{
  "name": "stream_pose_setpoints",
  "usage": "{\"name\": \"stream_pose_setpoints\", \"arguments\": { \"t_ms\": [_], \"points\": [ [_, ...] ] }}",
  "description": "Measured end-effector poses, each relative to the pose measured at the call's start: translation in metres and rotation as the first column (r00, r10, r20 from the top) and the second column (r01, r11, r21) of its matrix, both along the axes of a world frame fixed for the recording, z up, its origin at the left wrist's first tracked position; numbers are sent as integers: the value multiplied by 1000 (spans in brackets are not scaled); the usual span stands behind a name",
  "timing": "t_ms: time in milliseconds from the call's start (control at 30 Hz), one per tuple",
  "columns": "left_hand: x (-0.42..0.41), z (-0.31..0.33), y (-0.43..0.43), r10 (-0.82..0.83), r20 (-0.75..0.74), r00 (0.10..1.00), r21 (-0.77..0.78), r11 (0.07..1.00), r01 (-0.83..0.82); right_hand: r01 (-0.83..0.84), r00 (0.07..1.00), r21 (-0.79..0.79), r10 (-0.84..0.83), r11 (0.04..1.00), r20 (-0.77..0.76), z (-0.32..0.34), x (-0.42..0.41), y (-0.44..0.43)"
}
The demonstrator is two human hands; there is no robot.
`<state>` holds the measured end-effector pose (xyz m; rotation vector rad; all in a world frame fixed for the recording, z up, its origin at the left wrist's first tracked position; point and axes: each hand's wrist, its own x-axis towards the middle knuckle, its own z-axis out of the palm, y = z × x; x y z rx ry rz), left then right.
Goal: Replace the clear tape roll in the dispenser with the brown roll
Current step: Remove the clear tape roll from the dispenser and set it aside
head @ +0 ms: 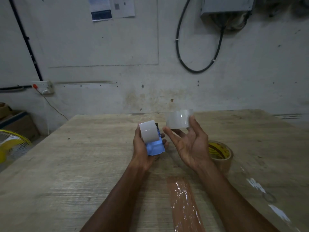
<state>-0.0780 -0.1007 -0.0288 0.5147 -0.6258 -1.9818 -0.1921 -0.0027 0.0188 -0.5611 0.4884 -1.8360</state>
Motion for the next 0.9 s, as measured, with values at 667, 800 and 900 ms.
{"name": "stream_pose_setpoints", "arguments": {
  "t_ms": [667, 800, 900],
  "points": [
    [-2, 18, 18, -102, 12, 995, -49, 993, 103, 547, 644, -356, -652, 758, -399, 46, -35, 13],
    [-2, 21, 21, -131, 25, 991, -31, 991, 132, 732, 353, -377, -789, 567, -503, 51, -80, 23],
    [-4, 21, 21, -146, 37, 989, -28, 989, 147, 792, 174, -388, -783, 472, -598, 34, -120, 33]
  ]
}}
